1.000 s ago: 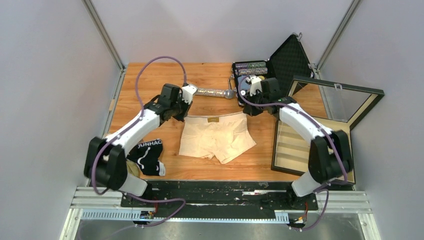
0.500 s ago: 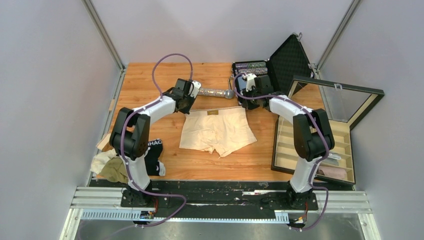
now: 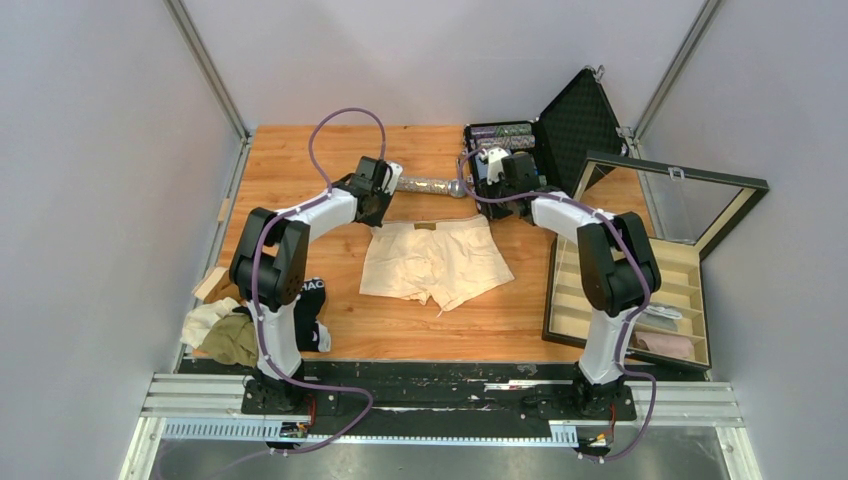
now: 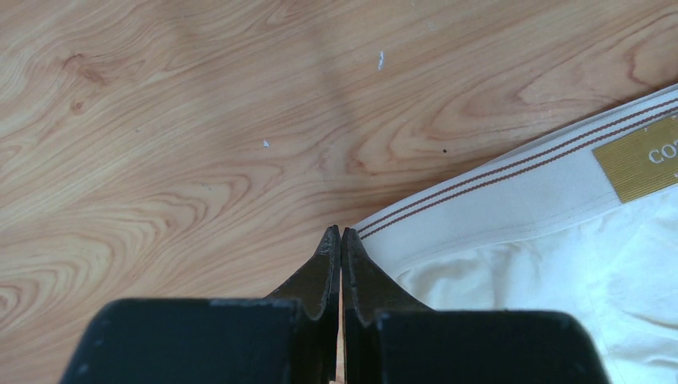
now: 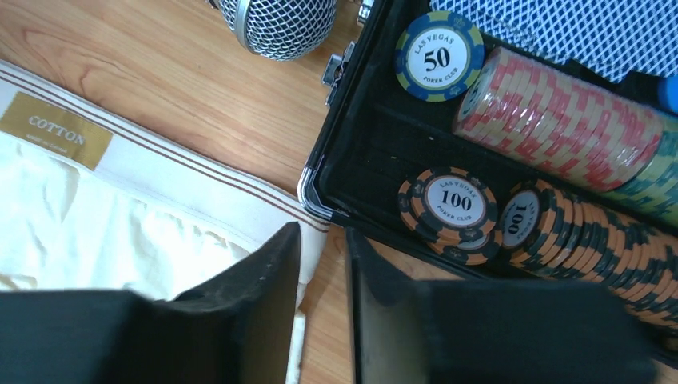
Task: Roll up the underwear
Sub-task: Fold the underwear at the center of the board.
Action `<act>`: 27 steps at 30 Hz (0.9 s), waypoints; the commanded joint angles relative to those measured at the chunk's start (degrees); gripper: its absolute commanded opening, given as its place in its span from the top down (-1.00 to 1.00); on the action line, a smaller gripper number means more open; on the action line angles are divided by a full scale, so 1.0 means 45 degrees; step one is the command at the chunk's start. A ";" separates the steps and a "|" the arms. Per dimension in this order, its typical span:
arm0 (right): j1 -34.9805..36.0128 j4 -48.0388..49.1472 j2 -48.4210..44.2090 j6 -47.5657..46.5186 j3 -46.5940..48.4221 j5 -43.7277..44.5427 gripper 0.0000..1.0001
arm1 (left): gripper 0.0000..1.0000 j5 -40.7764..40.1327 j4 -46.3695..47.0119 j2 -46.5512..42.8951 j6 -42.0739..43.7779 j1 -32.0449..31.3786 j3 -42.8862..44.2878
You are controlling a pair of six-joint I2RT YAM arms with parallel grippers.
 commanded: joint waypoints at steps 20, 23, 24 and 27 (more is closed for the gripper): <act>0.5512 -0.0093 -0.0802 -0.4144 0.1360 -0.7427 0.38 | 1.00 0.2797 -0.1909 0.0003 -0.1380 0.0867 0.1116; 0.6359 0.0270 0.0466 -0.4387 0.2247 -0.7464 0.41 | 1.00 0.2741 -0.1938 -0.0096 -0.1590 0.1103 0.0921; 0.6587 0.0398 0.0788 -0.4512 0.2361 -0.7434 0.41 | 1.00 0.2732 -0.1907 -0.0106 -0.1603 0.1185 0.0880; 0.7144 0.0975 0.1444 -0.5163 0.2516 -0.7340 0.38 | 1.00 0.2782 -0.1701 -0.0074 -0.1379 0.1307 0.0795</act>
